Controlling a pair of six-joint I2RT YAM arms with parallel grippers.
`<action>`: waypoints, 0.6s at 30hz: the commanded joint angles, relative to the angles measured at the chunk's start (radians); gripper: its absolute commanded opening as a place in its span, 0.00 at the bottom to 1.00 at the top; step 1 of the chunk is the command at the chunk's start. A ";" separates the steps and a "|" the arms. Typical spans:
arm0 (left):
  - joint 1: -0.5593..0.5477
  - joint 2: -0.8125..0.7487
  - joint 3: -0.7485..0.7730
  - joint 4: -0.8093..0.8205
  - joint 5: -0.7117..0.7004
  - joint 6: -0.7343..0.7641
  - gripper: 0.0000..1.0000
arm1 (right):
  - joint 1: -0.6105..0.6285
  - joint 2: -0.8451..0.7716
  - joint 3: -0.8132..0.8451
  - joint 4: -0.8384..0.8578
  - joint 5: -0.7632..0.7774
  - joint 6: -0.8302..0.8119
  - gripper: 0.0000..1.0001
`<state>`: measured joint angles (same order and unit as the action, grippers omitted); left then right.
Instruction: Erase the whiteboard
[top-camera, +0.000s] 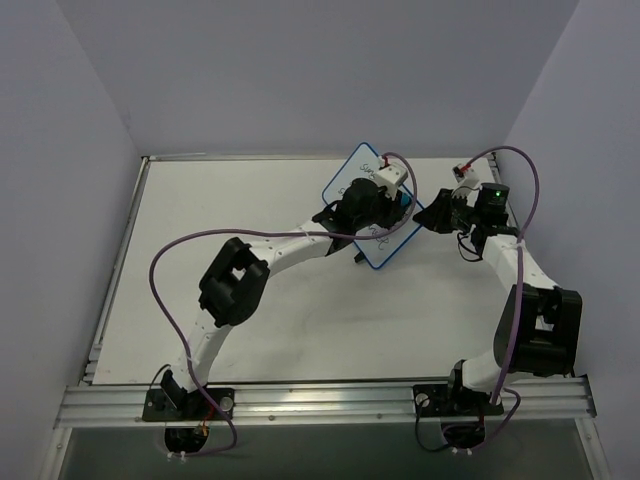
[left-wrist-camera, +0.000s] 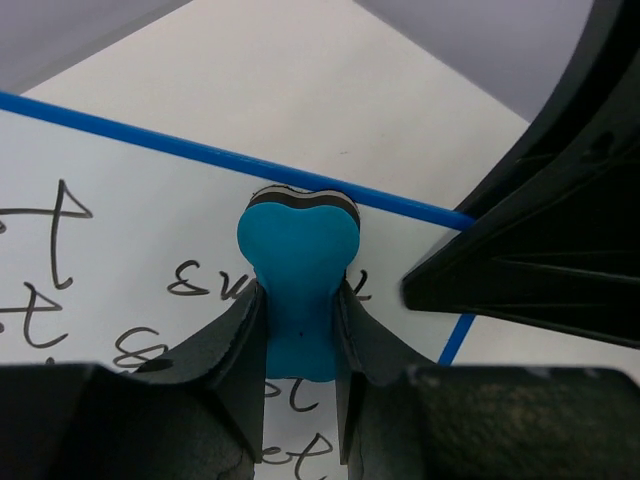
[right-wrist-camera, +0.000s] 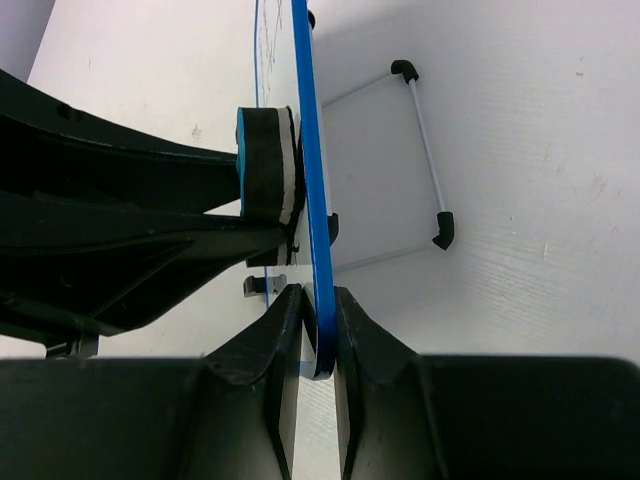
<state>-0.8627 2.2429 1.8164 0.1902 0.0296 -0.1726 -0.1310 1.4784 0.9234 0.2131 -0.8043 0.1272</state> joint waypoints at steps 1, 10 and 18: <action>-0.033 0.018 0.027 0.114 0.044 -0.030 0.02 | 0.021 -0.035 0.017 -0.012 -0.013 -0.035 0.00; -0.039 0.027 0.017 0.074 0.000 -0.061 0.02 | 0.024 -0.033 0.012 -0.014 -0.013 -0.038 0.00; 0.031 0.086 0.098 0.006 -0.020 -0.097 0.02 | 0.037 -0.047 0.012 -0.015 -0.018 -0.043 0.00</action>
<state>-0.8730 2.2738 1.8618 0.2058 0.0322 -0.2409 -0.1291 1.4769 0.9234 0.2111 -0.7780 0.1268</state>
